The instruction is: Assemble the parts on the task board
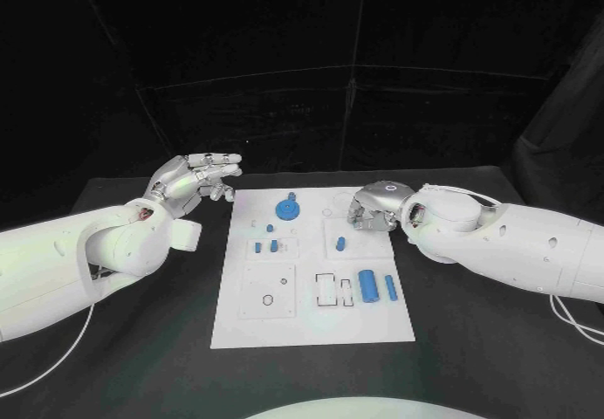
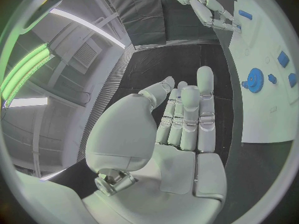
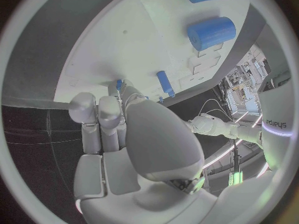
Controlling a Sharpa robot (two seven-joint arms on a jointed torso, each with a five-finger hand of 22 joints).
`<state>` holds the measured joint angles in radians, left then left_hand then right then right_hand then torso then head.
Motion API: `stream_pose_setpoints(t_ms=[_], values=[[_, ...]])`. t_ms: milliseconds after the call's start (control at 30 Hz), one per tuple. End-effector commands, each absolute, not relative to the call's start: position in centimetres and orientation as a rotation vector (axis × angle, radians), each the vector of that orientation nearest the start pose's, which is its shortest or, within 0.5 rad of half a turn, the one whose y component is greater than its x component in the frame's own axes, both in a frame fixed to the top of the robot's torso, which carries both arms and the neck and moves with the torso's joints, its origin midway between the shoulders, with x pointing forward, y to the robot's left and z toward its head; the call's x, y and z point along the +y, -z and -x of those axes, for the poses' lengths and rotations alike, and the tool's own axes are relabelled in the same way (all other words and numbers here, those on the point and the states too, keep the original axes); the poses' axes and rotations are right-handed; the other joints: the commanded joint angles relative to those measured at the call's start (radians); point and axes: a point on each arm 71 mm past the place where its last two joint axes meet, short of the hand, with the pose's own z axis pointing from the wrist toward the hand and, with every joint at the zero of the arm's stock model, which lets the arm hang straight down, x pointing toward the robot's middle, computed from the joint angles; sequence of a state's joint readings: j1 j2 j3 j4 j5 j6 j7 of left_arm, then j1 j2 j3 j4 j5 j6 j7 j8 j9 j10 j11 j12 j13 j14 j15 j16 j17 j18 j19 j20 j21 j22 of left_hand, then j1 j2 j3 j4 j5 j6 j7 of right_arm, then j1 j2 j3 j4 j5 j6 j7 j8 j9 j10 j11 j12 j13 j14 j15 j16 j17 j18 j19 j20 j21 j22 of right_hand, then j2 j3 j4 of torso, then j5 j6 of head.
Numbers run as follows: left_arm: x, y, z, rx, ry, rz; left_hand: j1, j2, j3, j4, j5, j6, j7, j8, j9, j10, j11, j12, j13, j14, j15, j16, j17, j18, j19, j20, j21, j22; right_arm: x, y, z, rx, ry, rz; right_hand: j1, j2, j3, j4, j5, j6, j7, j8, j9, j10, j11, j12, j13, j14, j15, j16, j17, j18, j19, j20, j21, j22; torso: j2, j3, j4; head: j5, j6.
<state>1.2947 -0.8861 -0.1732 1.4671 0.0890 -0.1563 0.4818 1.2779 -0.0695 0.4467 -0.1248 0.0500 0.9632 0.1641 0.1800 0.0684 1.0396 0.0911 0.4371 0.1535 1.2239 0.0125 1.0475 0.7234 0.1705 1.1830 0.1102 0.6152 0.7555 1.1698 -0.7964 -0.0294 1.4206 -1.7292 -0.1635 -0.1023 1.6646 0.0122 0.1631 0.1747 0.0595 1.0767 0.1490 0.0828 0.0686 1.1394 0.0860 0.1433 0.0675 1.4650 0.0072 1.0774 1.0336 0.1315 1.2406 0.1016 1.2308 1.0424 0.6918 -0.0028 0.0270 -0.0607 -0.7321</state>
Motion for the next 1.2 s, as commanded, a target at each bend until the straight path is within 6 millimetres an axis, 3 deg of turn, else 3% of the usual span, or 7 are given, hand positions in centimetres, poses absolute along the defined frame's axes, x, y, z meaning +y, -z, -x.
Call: stream_pose_setpoints(t_ms=[33,133,400,667,800,1200], values=[[24.5,17.6,-49.6,1.388,1.653,1.101,0.002,0.011,-0.003,-0.003,-0.002,-0.001,0.006,-0.005,-0.001,-0.007,0.002,0.005,0.002,-0.010,-0.001,-0.009,-0.006,0.012,-0.006,0.001,-0.005,-0.002,-20.3,21.4,-49.6,1.791,-0.422,0.447,-0.018,-0.025,0.048,-0.004,-0.001,0.011,0.000,-0.006,0.001,0.014,-0.001,-0.011,-0.004,0.023,-0.009,0.007,0.003,-0.019,0.003,0.001,0.009,0.010,0.000,-0.0004,0.0001,0.000,-0.001],[24.5,17.6,-49.6,1.392,1.656,1.101,0.003,0.011,-0.004,-0.004,-0.002,-0.001,0.006,-0.005,-0.001,-0.008,0.002,0.006,0.002,-0.012,0.000,-0.012,-0.009,0.012,-0.006,0.001,-0.005,-0.002,-20.3,21.5,-49.7,1.805,-0.411,0.447,-0.058,-0.065,0.125,-0.017,-0.003,0.016,0.000,-0.012,0.000,0.025,0.000,-0.028,-0.003,0.021,-0.009,0.017,0.005,-0.021,0.003,0.002,0.020,0.024,0.000,-0.0004,0.0000,-0.003,-0.003],[24.6,17.6,-49.7,1.396,1.649,1.106,0.002,0.011,-0.007,-0.005,-0.002,-0.003,0.007,-0.006,-0.001,-0.015,0.004,0.009,0.003,-0.019,0.001,-0.017,-0.018,0.011,-0.008,0.002,-0.009,-0.005,-20.1,21.4,-49.7,1.791,-0.394,0.452,-0.113,-0.117,0.226,-0.050,0.001,0.008,0.007,-0.017,-0.001,0.025,0.002,-0.048,-0.003,0.017,-0.004,0.020,-0.002,-0.021,0.001,0.005,0.027,0.031,-0.001,-0.0004,0.0000,-0.006,-0.005],[24.9,17.6,-49.7,1.393,1.640,1.108,0.007,0.013,-0.007,-0.009,-0.002,-0.005,0.007,-0.007,-0.001,-0.021,0.004,0.012,0.005,-0.024,0.001,-0.020,-0.024,0.011,-0.010,0.003,-0.013,-0.007,-19.8,20.8,-49.7,1.700,-0.413,0.437,-0.121,-0.121,0.303,-0.098,0.026,0.034,0.001,-0.006,0.004,0.059,-0.004,-0.039,0.002,0.029,-0.012,0.064,0.035,-0.038,0.058,0.002,0.088,0.119,-0.001,-0.0001,-0.0007,-0.007,-0.005],[25.0,17.6,-49.8,1.391,1.637,1.109,0.008,0.014,-0.007,-0.010,-0.002,-0.005,0.008,-0.007,-0.001,-0.022,0.004,0.013,0.005,-0.025,0.001,-0.021,-0.025,0.012,-0.010,0.003,-0.013,-0.008,-19.7,20.3,-49.6,1.648,-0.446,0.409,-0.149,-0.118,0.341,-0.119,0.007,0.045,0.000,-0.006,0.005,0.071,-0.007,-0.039,0.002,0.030,-0.014,0.075,0.037,-0.044,0.074,0.000,0.110,0.148,-0.001,0.0001,-0.0005,-0.008,-0.004],[25.2,17.7,-49.8,1.386,1.625,1.111,0.011,0.016,-0.007,-0.012,-0.002,-0.004,0.008,-0.007,-0.001,-0.023,0.004,0.015,0.006,-0.026,0.001,-0.021,-0.027,0.012,-0.010,0.003,-0.014,-0.008,-20.0,19.7,-49.0,1.624,-0.498,0.348,-0.191,-0.124,0.352,-0.128,-0.007,0.051,-0.001,-0.007,0.005,0.074,-0.008,-0.042,0.002,0.031,-0.013,0.088,0.042,-0.047,0.080,0.001,0.120,0.162,-0.001,-0.0010,-0.0005,-0.012,-0.001]])
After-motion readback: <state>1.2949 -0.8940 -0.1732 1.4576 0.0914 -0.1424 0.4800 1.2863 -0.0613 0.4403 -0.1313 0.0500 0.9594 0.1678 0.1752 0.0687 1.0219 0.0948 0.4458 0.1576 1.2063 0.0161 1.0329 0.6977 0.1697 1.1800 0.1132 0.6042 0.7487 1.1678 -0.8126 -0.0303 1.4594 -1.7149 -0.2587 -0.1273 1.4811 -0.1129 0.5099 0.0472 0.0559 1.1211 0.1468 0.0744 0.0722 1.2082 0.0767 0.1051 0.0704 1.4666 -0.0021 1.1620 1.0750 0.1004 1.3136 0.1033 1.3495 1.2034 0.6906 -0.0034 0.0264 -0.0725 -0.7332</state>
